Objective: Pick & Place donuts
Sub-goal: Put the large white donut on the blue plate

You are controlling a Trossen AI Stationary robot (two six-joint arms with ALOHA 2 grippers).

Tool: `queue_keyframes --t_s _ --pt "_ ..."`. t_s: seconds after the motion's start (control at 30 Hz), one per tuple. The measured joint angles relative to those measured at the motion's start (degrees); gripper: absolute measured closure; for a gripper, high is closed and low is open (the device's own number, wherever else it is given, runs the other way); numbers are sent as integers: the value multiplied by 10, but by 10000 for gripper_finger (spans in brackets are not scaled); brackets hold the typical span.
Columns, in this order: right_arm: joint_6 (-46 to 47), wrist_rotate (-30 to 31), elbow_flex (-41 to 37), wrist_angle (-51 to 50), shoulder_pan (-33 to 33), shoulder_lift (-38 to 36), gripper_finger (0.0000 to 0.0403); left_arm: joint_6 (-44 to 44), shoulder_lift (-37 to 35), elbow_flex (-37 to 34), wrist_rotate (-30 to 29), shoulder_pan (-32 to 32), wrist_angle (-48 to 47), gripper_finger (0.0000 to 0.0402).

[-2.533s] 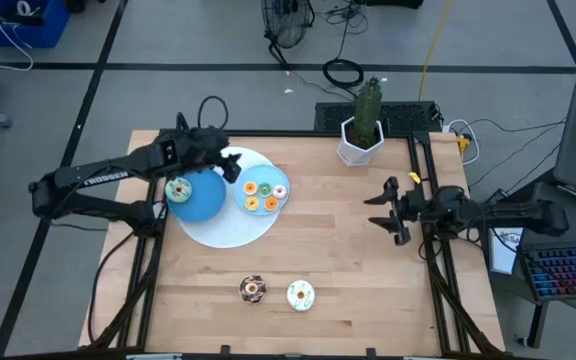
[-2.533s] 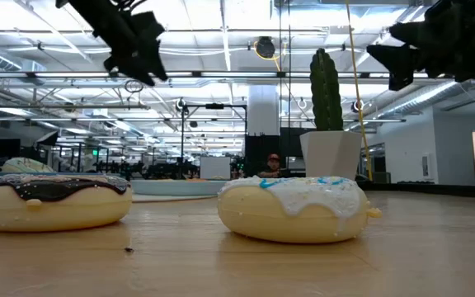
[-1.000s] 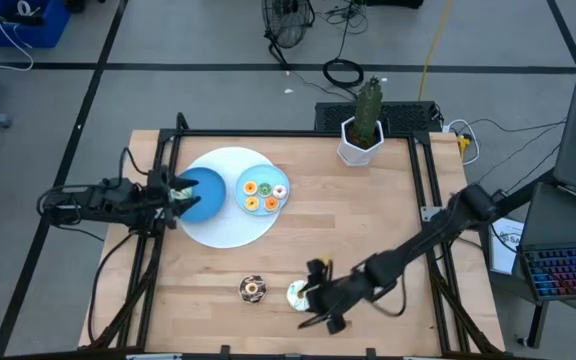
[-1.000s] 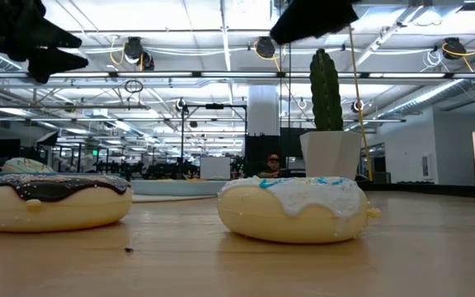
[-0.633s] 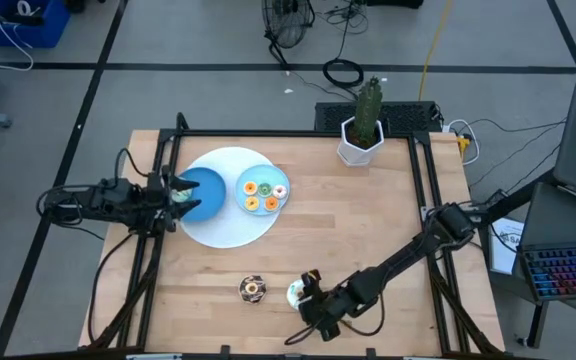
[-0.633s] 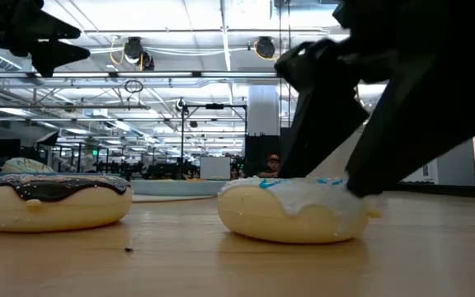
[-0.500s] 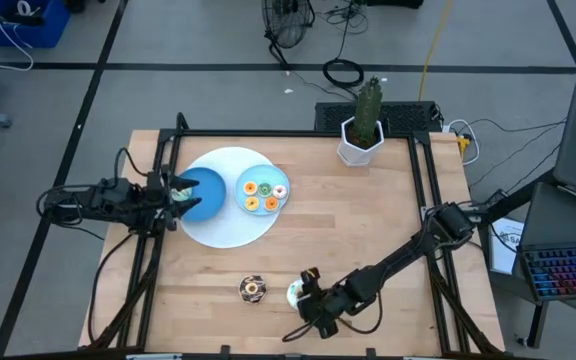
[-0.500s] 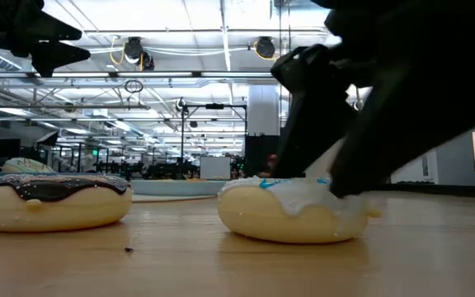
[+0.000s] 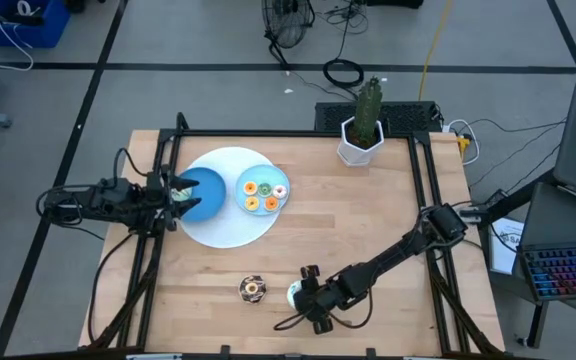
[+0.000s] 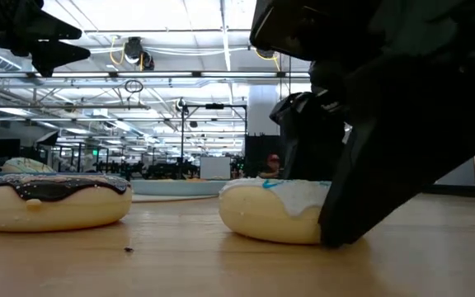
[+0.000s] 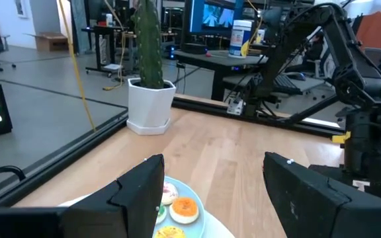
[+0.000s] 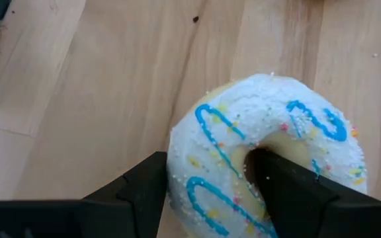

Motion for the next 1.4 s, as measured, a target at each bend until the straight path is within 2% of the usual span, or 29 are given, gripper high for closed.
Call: queue_keyframes --t_s 1.17,1.27,1.4 --pt "12 3 -2 15 2 4 192 0 0 0 0 0 0 144" --pt "12 2 -2 15 2 4 206 0 0 0 0 0 0 144" --pt "12 2 -2 14 1 4 245 0 0 0 0 0 0 144"
